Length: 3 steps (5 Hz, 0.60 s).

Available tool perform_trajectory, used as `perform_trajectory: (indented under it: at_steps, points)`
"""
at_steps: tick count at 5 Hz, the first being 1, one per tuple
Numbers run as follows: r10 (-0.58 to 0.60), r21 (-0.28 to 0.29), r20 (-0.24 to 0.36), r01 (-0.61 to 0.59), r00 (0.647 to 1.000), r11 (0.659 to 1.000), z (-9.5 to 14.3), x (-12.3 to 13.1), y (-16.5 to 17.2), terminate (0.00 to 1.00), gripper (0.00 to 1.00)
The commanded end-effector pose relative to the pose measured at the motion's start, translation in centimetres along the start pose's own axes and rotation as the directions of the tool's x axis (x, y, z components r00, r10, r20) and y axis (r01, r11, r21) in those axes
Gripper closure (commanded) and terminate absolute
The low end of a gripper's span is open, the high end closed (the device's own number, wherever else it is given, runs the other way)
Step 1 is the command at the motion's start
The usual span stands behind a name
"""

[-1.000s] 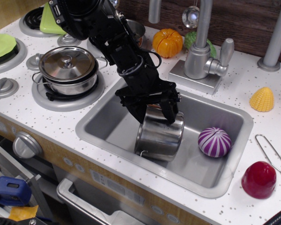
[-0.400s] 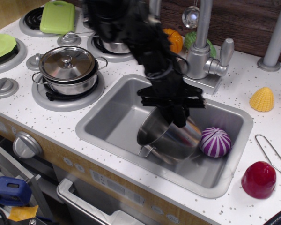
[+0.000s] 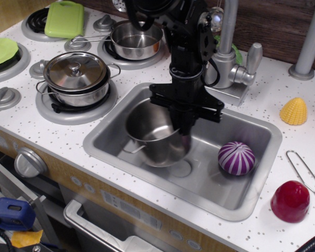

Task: Flip pot upright in sink

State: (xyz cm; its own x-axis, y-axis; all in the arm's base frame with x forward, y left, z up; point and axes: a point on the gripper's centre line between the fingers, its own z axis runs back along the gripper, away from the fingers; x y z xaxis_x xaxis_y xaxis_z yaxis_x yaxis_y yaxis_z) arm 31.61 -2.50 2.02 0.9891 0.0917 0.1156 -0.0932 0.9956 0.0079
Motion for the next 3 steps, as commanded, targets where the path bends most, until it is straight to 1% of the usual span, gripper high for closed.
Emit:
perform_trajectory:
  at_steps: [1,2,3]
  points:
    - [-0.008,0.03,0.07,0.006,0.998,1.0,0.96,0.69,-0.45,0.0,1.0]
    - [-0.013,0.05,0.114,0.007,0.993,0.999,0.85,0.45,-0.58,0.0,0.0]
    - [-0.013,0.05,0.114,0.007,0.993,0.999,0.85,0.45,-0.58,1.0,0.0]
